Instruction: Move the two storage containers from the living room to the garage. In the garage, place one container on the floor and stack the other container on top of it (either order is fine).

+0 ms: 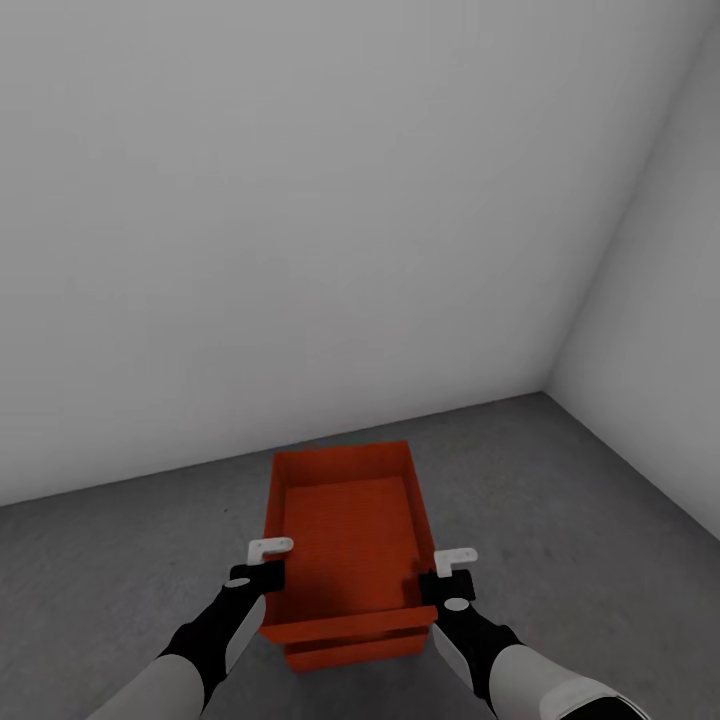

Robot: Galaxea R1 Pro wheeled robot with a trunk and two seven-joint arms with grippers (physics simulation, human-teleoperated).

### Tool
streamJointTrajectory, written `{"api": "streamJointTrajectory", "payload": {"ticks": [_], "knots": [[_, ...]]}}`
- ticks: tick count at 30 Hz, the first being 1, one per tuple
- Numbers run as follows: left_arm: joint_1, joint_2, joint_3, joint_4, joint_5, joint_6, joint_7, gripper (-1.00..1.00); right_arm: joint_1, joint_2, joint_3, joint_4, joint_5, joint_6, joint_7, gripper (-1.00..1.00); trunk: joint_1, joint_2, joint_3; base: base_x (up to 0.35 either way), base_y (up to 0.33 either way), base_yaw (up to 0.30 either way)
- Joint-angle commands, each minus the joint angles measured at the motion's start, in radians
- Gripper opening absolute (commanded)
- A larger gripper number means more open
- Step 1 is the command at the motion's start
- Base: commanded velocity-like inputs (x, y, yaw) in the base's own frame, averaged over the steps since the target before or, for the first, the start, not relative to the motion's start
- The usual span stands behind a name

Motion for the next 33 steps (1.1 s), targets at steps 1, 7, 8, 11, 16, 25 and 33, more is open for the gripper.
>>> {"api": "streamJointTrajectory", "payload": {"ticks": [1,7,8,11,16,25,33], "knots": [[-0.001,-0.032,0.011,-0.009,0.047,0.007,0.063,-1.0,0.0,0.033,-0.021,0.003,-0.015,-0.008,0.001,-1.0,0.004,-0.008,-0.004,0.0,0.0,0.0],[-0.001,-0.032,0.011,-0.009,0.047,0.007,0.063,-1.0,0.0,0.033,-0.021,0.003,-0.015,-0.012,0.001,-1.0,0.027,-0.05,-0.023,0.0,0.0,0.0],[-0.001,-0.032,0.011,-0.009,0.047,0.007,0.063,-1.0,0.0,0.033,-0.021,0.003,-0.015,-0.013,0.001,-1.0,0.031,-0.057,-0.026,0.0,0.0,0.0],[-0.001,-0.032,0.011,-0.01,0.047,0.007,0.063,-1.0,0.0,0.033,-0.021,0.003,-0.015,-0.012,0.001,-1.0,0.042,-0.078,-0.035,0.0,0.0,0.0],[-0.001,-0.032,0.011,-0.01,0.047,0.007,0.063,-1.0,0.0,0.033,-0.021,0.003,-0.015,-0.007,0.001,-1.0,0.061,-0.113,-0.051,0.0,0.0,0.0],[-0.001,-0.032,0.011,-0.011,0.047,0.007,0.063,-1.0,0.0,0.033,-0.021,0.003,-0.015,-0.007,0.001,-1.0,0.096,-0.176,-0.079,0.0,0.0,0.0],[-0.001,-0.032,0.011,-0.009,0.047,0.007,0.063,-1.0,0.0,0.033,-0.021,0.003,-0.015,-0.007,0.001,-1.0,0.127,-0.232,-0.104,0.0,0.0,0.0]]}}
